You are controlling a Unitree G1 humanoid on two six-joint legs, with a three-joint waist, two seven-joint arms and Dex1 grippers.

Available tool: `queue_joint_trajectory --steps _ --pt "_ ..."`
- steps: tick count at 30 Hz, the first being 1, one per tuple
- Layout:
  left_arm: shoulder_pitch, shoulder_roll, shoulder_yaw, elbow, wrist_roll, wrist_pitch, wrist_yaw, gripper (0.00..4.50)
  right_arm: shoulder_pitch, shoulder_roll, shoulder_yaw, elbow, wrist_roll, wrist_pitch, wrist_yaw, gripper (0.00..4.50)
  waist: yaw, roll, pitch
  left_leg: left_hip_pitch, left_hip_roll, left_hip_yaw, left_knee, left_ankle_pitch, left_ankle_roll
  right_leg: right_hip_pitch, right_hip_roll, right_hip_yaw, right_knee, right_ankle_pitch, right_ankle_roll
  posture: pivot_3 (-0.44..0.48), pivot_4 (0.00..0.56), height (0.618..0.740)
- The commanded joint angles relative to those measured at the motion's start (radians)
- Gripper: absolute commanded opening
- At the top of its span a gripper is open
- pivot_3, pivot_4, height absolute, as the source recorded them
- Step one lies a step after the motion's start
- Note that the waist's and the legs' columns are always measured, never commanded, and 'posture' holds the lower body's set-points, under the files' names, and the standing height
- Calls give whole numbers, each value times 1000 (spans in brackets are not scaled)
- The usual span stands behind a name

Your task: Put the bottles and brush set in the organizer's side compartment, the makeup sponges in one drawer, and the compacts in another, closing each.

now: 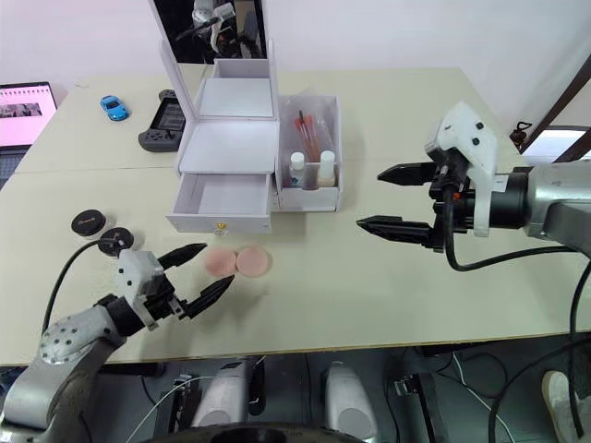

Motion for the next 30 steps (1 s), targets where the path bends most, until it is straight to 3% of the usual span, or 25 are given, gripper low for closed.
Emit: queue_joint_trajectory --steps 1,13,27,30 --pt "-51 3 -34 42 63 -70 -10 4377 -8 14 -39 -43 48 -20 13 4500 0 0 0 0 0 0 0 0 0 0 0 0 0 0 0 0 150 740" --pt "-140 19 -39 207 53 -32 -59 4377 22 14 -60 -63 39 -30 -40 4500 0 0 0 0 1 0 0 0 0 0 0 -1 1 1 1 0 150 740" --pt "-192 -1 -100 254 81 31 -56 4377 51 6 -82 -70 28 -42 -81 4500 -1 0 0 0 1 -1 0 0 0 0 1 -1 2 2 3 0 150 740" --pt "-194 0 -88 263 81 32 -52 3496 53 7 -79 -67 21 -47 -81 4500 -1 0 0 0 1 -1 0 0 0 0 1 -1 2 2 3 0 150 740"
